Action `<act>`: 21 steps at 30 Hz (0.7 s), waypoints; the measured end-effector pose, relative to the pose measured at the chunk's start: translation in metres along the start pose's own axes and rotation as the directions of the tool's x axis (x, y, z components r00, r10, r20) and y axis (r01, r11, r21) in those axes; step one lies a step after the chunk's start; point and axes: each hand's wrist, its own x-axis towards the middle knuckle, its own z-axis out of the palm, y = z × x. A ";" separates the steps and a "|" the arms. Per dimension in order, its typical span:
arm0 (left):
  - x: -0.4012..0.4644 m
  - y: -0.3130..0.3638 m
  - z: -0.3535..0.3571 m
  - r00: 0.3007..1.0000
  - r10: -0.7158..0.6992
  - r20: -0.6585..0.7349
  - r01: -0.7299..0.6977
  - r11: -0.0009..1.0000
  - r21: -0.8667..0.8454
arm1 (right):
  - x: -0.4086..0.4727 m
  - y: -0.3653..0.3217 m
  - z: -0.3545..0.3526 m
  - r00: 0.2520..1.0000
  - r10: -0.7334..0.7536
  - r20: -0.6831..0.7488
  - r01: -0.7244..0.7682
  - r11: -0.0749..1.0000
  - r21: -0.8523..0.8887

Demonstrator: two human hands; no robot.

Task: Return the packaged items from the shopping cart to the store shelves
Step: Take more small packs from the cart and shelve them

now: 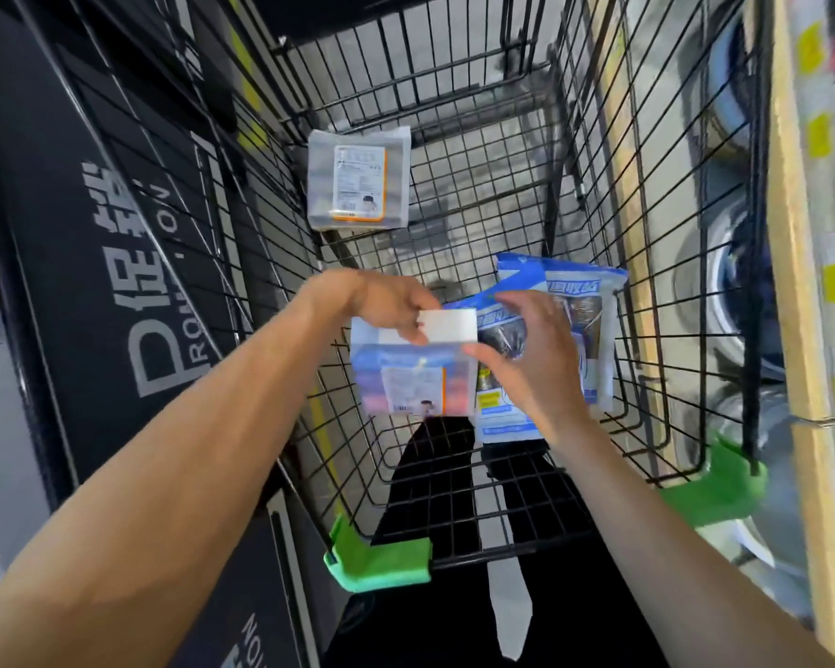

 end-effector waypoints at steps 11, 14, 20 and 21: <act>0.008 -0.003 -0.101 0.545 -0.310 -0.779 -0.166 0.871 -0.463 | 0.050 -0.025 -0.006 0.931 0.337 0.142 -0.365 0.842 0.398; 0.030 -0.030 -0.104 0.260 -0.598 -0.759 0.060 0.794 -0.605 | 0.048 -0.014 -0.024 0.929 0.357 0.099 -0.365 0.839 0.404; 0.045 -0.052 -0.082 0.268 -0.775 -0.572 0.188 0.624 -0.758 | 0.037 0.006 -0.043 0.897 0.440 0.055 -0.403 0.757 0.514; 0.048 -0.053 -0.079 0.272 -0.800 -0.534 0.190 0.589 -0.786 | 0.036 0.006 -0.043 0.898 0.436 0.063 -0.401 0.752 0.523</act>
